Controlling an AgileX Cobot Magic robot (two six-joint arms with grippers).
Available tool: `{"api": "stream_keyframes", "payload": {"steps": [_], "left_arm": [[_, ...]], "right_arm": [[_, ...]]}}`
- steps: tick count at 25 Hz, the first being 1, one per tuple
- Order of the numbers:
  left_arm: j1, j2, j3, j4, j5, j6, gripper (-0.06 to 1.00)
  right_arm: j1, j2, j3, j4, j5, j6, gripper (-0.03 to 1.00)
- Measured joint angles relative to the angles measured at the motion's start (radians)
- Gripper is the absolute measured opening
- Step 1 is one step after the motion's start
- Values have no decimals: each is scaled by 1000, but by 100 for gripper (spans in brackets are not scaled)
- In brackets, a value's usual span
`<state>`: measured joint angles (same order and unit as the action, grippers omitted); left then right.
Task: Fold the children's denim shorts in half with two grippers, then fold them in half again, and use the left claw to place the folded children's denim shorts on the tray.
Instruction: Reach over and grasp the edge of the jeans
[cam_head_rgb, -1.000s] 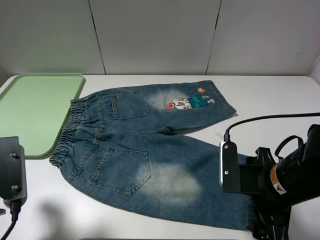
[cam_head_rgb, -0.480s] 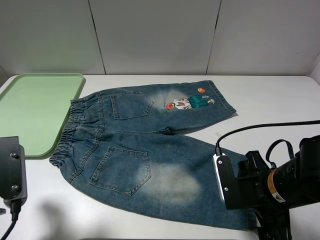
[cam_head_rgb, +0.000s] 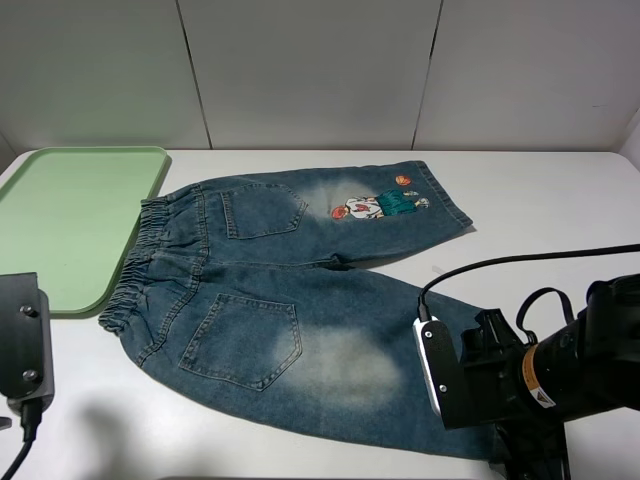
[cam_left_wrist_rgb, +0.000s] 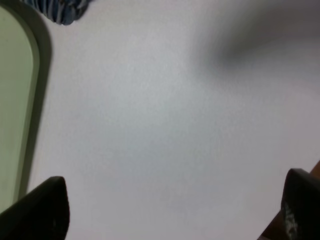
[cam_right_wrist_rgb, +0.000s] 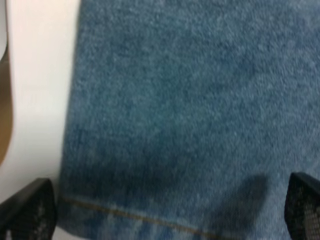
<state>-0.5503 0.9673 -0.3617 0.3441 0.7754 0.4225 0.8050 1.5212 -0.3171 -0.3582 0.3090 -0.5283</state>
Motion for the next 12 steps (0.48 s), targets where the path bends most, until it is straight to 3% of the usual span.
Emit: {"api": "stream_keyframes", "payload": {"steps": [12], "left_arm": [[0, 0, 0, 0, 0, -1, 84]], "right_arm": [[0, 0, 0, 38, -23, -16, 69]]}}
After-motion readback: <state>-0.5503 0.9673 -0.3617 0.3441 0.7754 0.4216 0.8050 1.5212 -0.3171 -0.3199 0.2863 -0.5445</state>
